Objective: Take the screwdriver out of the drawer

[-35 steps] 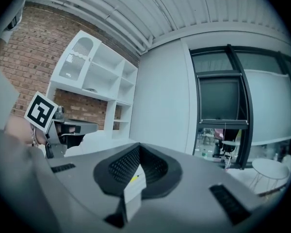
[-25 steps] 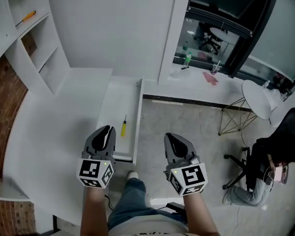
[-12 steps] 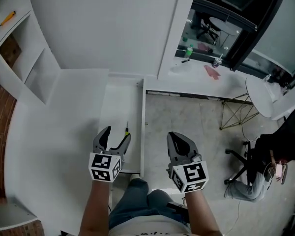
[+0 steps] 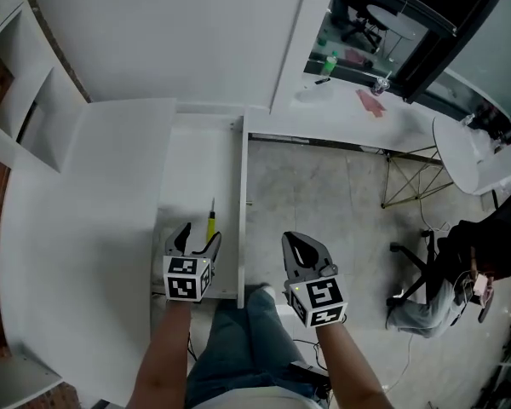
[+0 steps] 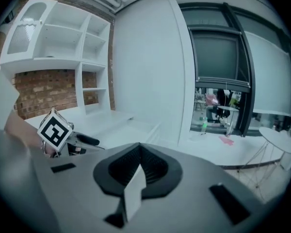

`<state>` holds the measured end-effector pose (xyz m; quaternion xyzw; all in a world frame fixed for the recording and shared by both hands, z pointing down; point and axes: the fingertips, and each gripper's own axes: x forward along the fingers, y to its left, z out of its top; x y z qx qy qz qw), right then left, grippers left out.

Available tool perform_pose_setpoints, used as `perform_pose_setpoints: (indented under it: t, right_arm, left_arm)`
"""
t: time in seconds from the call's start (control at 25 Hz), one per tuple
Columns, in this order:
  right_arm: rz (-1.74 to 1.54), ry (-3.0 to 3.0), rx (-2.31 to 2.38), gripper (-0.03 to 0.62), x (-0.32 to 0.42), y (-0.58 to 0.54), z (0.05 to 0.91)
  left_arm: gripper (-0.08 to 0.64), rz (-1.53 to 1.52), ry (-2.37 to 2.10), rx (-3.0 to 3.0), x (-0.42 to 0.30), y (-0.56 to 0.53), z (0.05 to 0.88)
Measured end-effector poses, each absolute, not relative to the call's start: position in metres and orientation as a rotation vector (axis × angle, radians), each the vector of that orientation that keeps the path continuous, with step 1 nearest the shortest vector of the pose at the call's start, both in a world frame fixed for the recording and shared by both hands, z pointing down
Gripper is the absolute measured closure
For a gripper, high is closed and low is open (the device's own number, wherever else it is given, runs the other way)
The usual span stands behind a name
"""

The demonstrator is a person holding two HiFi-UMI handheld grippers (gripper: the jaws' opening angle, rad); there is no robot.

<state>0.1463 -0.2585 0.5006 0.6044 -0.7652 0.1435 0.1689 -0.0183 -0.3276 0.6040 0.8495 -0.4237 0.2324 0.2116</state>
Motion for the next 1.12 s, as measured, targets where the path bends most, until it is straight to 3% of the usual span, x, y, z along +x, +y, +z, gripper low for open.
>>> perform_pose_setpoints:
  t: [0.44,0.48,0.56,0.8,1.12]
  right_arm:
    - [0.688,-2.047,1.66,0.581,0.17,-0.243,0.612]
    - [0.698,-2.039,1.662,0.581,0.173,-0.242,0.617]
    - [0.714,-2.026,1.668,0.581,0.179,-0.24,0.624]
    - [0.731,-2.017,1.652,0.581,0.187,-0.239,0.629]
    - [0.681,-2.047,1.662,0.581,0.193,-0.251,0.601]
  left_arm:
    - [0.247,0.852,-1.193,2.126,-0.015,-0.339,0.712]
    - [0.269,0.878,-1.211,2.119,-0.014,-0.343,0.718]
    - [0.385,0.949,-1.234,2.113,-0.013,-0.348,0.728]
    - [0.472,1.035,-1.278,2.061,-0.014,-0.35,0.734]
    - [0.477,0.969,-1.274,2.078,-0.011,-0.353,0.707]
